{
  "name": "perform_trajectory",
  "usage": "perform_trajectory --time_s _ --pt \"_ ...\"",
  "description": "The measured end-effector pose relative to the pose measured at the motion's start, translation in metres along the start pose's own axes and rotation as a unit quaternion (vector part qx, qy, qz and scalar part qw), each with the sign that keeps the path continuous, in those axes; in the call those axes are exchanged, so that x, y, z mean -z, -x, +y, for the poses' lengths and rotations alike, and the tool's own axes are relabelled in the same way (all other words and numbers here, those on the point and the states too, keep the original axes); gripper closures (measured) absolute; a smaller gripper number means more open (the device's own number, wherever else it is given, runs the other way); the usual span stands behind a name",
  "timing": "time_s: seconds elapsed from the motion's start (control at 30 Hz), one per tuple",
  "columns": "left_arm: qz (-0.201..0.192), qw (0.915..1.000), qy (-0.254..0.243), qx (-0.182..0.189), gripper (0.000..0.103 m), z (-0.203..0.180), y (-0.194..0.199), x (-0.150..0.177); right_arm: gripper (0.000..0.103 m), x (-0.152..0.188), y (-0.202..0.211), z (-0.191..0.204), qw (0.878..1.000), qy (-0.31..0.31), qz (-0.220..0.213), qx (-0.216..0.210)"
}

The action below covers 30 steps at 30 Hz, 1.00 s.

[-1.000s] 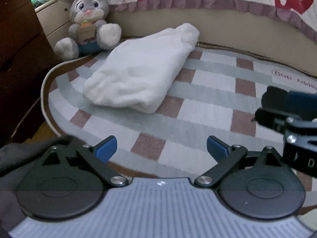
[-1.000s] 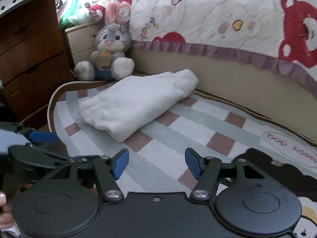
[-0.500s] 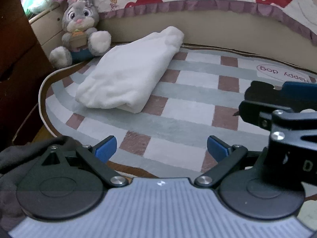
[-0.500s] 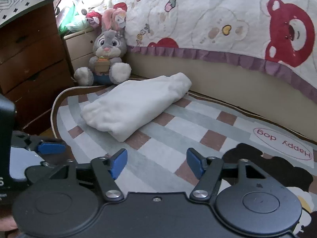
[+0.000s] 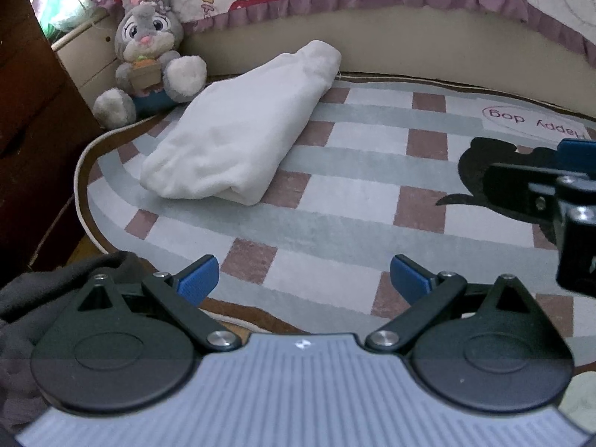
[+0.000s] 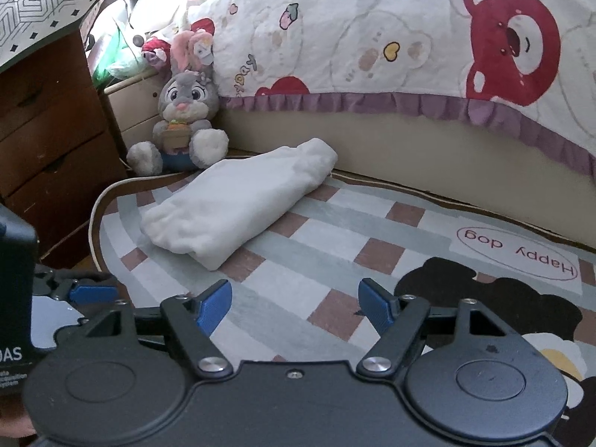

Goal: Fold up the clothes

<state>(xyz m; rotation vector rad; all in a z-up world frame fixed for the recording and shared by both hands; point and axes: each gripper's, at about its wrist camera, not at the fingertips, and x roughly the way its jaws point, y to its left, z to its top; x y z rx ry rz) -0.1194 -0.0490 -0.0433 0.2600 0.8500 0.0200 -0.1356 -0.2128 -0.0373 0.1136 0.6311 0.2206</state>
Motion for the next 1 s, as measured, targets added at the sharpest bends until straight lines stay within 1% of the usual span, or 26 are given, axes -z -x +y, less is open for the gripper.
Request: perform_trajectory --time_s 0.17,0.6,1.0 --pt "-0.009 0.9998 -0.009 -0.014 0.002 -0.006 0.003 0.0 0.024 0.002 -0.001 -0.003 1.0 -0.004 0.001 -0.005" --pt "-0.013 0.9995 -0.024 -0.016 0.002 -0.017 0.003 -0.002 0.024 0.007 0.005 -0.015 1.0 -0.02 -0.001 -0.008" --pt "-0.015 0.9987 -0.04 -0.029 0.002 -0.027 0.002 -0.002 0.024 0.01 0.004 -0.022 1.0 -0.026 0.004 -0.01"
